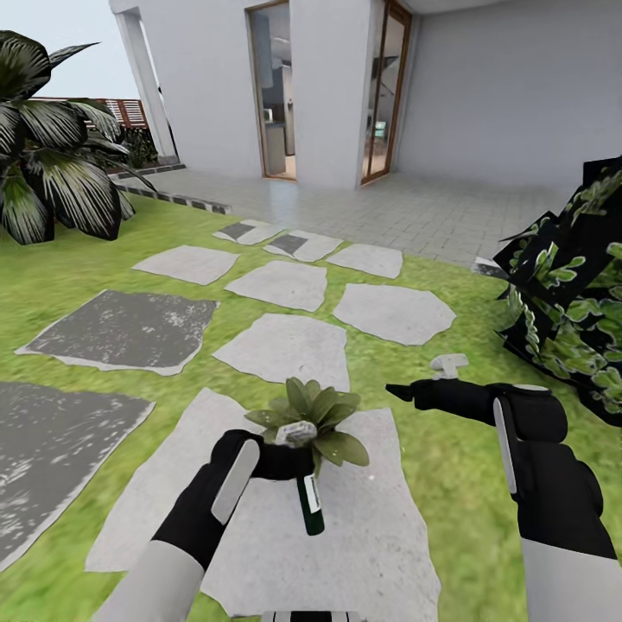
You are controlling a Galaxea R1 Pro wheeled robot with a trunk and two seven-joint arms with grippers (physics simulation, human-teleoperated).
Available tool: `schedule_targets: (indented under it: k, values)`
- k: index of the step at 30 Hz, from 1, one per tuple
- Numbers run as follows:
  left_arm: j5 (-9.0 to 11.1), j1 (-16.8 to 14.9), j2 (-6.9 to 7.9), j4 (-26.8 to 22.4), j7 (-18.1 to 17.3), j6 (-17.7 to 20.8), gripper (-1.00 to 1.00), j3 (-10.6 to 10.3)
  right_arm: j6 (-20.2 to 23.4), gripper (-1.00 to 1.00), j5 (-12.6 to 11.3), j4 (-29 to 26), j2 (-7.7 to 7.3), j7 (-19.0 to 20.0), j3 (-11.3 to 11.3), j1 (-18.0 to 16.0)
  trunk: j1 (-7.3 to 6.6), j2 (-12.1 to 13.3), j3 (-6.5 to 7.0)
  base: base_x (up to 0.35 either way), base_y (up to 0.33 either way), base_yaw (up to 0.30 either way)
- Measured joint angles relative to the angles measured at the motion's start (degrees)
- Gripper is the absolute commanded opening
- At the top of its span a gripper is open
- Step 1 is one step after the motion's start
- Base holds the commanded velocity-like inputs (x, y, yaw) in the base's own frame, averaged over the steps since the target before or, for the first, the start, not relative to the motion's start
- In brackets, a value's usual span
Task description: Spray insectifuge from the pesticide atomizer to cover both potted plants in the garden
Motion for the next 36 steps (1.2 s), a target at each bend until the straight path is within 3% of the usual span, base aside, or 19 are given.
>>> schedule_targets:
  k: [4, 7, 9, 12, 15, 18, 21, 23, 31, 36]
  values:
    - [8.1, -3.5, -0.07, 0.7, 7.1, 0.1, -1.0, 0.1, 0.0, 1.0, 0.0, 0.0, -0.03, 0.0, 0.0, 0.0, 0.0, 0.0, 0.0, -0.003, -0.002, 0.0]
    - [11.1, -3.8, -0.07, 0.9, 12.2, -1.1, -1.0, -0.1, 0.0, 1.0, 0.0, 0.0, -0.03, 0.0, 0.0, 0.0, 0.0, 0.0, 0.0, 0.0, 0.0, 0.0]
    - [11.8, -3.7, -0.14, 1.7, 13.6, -4.0, -1.0, -1.3, 0.0, 1.0, 0.0, 0.0, -0.03, 0.0, 0.0, 0.0, 0.0, 0.0, 0.0, 0.0, 0.0, 0.0]
    - [12.8, -3.7, -0.22, 7.1, 14.4, -8.2, -1.0, -5.7, 0.0, 1.0, 0.0, 0.0, -0.03, 0.0, 0.0, 0.0, 0.0, 0.0, -0.01, 0.0, 0.0, 0.0]
    - [14.0, -3.7, -0.24, 10.2, 14.2, -11.9, -1.0, -8.5, 0.0, 1.0, 0.0, 0.0, -0.03, 0.0, 0.0, 0.1, 0.0, 0.0, 0.0, 0.0, 0.0, 0.0]
    - [14.7, -3.7, -0.26, 11.3, 13.9, -13.4, -1.0, -11.8, 0.0, 1.0, 0.0, 0.0, -0.01, 0.0, 0.1, 0.1, 0.0, 0.0, 0.0, 0.0, 0.0, 0.0]
    - [17.7, -3.7, -0.25, 12.0, 13.7, -14.1, -1.0, -13.3, 0.0, 1.0, 0.0, 0.0, 0.04, 0.0, 0.1, 0.1, 0.0, 0.0, 0.0, 0.0, 0.0, 0.0]
    - [18.5, -3.6, -0.25, 13.4, 13.7, -15.0, -1.0, -14.9, 0.0, 1.0, 0.0, 0.0, 0.05, 0.0, 0.1, 0.1, 0.0, 0.0, 0.0, 0.0, 0.0, 0.0]
    - [19.5, -3.5, -0.36, 25.0, 12.3, -27.6, -1.0, -22.1, 0.0, 1.0, 0.0, 0.0, 0.26, 0.0, 0.1, 0.2, 0.0, 0.0, 0.0, 0.0, 0.0, 0.0]
    - [19.5, -3.4, -0.38, 27.0, 10.2, -32.3, -1.0, -27.6, 0.0, 1.0, 0.0, 0.0, 0.37, 0.0, 0.2, 0.2, 0.0, 0.0, 0.0, 0.0, 0.0, 0.0]
